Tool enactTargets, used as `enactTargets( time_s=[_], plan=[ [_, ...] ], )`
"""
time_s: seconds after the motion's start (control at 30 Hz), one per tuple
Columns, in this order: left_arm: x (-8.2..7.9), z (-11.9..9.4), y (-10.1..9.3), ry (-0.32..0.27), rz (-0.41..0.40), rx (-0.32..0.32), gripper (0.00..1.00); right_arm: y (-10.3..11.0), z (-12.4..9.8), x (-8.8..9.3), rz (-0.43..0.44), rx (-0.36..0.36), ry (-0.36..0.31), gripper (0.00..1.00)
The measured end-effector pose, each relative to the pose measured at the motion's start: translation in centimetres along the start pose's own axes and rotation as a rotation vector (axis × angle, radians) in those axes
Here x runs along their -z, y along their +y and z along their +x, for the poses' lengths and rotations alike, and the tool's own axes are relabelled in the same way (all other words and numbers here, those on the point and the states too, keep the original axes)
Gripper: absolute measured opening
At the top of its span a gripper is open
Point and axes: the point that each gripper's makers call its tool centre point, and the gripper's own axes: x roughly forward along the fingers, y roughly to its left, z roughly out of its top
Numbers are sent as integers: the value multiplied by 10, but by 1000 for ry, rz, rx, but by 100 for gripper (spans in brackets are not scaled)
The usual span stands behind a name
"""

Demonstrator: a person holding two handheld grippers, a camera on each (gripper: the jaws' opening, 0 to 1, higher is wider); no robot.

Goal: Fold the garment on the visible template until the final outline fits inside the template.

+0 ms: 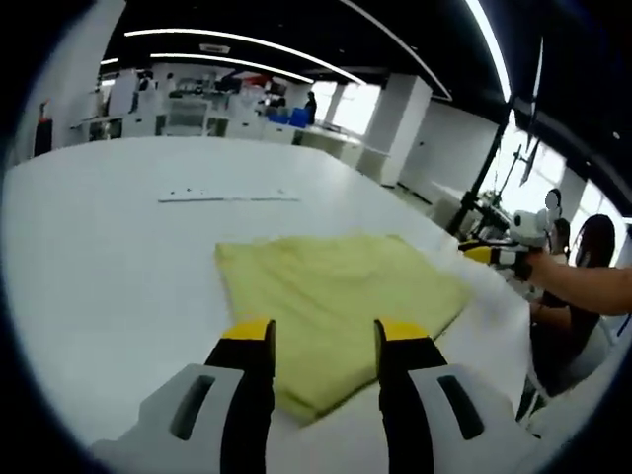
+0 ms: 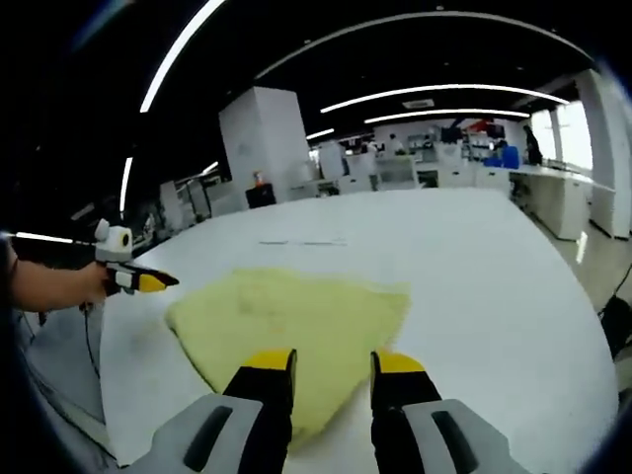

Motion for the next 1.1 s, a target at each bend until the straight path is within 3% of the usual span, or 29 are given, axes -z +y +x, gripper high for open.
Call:
enactTargets(
  time_s=[0.73, 0.97, 1.1],
  plan=[
    [55, -20, 10, 58, -74, -58, 27, 15, -19, 50, 63, -17, 39, 23],
    [61, -17, 5, 71, -79, -41, 20, 15, -21, 64, 68, -26, 66, 20],
    [62, -13, 6, 74, -81, -46, 16, 28, -18, 68, 58, -65, 76, 14]
  ],
)
